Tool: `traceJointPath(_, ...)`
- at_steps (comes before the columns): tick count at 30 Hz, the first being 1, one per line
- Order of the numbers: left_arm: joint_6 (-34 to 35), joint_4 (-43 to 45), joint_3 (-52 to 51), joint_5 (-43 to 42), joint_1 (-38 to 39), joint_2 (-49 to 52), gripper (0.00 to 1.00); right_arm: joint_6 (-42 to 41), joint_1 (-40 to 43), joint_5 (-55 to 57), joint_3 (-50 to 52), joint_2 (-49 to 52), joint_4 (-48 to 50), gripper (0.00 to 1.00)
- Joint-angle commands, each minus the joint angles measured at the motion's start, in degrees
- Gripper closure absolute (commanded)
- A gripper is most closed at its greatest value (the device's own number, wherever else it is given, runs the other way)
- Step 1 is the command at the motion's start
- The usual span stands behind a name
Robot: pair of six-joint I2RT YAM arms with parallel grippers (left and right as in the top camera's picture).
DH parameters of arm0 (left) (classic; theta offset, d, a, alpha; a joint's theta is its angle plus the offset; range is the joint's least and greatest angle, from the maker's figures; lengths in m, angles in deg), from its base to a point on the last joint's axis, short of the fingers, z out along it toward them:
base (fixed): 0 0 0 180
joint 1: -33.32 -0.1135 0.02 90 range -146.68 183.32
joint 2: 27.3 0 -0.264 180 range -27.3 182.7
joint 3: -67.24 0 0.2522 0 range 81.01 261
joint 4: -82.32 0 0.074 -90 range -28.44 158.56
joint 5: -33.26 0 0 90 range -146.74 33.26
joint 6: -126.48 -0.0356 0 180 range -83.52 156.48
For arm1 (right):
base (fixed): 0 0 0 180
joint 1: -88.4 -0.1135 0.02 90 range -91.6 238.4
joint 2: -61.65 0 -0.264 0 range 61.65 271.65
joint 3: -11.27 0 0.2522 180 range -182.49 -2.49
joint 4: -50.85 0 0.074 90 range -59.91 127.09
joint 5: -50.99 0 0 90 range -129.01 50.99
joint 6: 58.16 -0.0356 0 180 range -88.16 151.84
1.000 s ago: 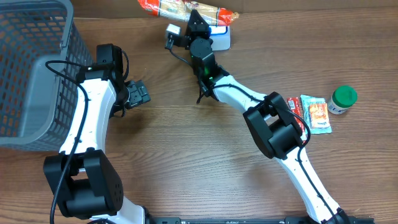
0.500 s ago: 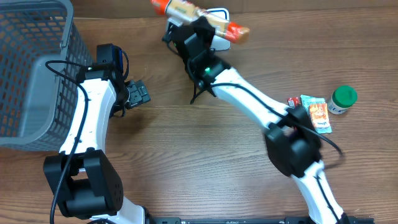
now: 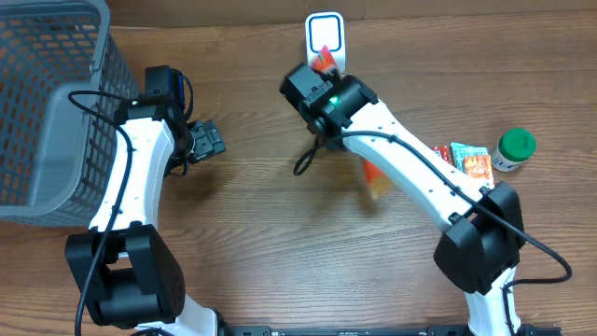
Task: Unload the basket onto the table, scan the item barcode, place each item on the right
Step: 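Carry the spaghetti pack right and set it beside the red strip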
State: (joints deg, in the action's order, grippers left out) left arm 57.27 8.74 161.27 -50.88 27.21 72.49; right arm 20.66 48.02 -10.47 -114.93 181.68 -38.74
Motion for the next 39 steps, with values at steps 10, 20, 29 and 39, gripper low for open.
traceJointPath(10,-0.7,0.1,0.5,0.5,0.1,-0.1,0.00,-10.1,5.5,-5.1,15.1,-1.3,0.5,0.96)
traceJointPath(20,-0.7,0.1,0.5,0.5,0.1,-0.1,0.01,-11.4,10.8,-5.3,19.1,-1.6,0.3,0.29)
traceJointPath(29,-0.7,0.1,0.4,0.5,0.1,-0.1,0.00,-11.4,10.9,-5.1,19.1,-9.6,0.7,0.00)
traceJointPath(39,-0.7,0.1,0.5,0.5,0.1,-0.1,0.00,-11.4,10.9,-5.6,19.1,-11.0,1.8,0.00)
